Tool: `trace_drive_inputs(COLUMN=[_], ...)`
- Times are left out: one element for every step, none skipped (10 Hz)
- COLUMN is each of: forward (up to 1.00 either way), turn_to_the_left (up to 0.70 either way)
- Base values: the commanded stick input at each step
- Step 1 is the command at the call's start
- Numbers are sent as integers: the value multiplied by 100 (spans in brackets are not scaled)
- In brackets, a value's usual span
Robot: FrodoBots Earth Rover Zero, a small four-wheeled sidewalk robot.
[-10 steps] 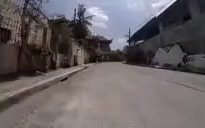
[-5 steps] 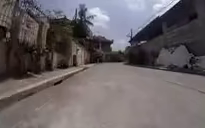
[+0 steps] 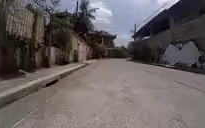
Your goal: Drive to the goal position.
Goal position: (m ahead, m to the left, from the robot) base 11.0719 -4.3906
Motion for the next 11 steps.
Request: trace_drive_inputs(forward=[100, 100, 100, 100, 100, 100, 100, 100, 100, 100, 100], turn_to_the_left=[0, 0, 0, 0, 0, 0, 0, 0, 0, 0, -3])
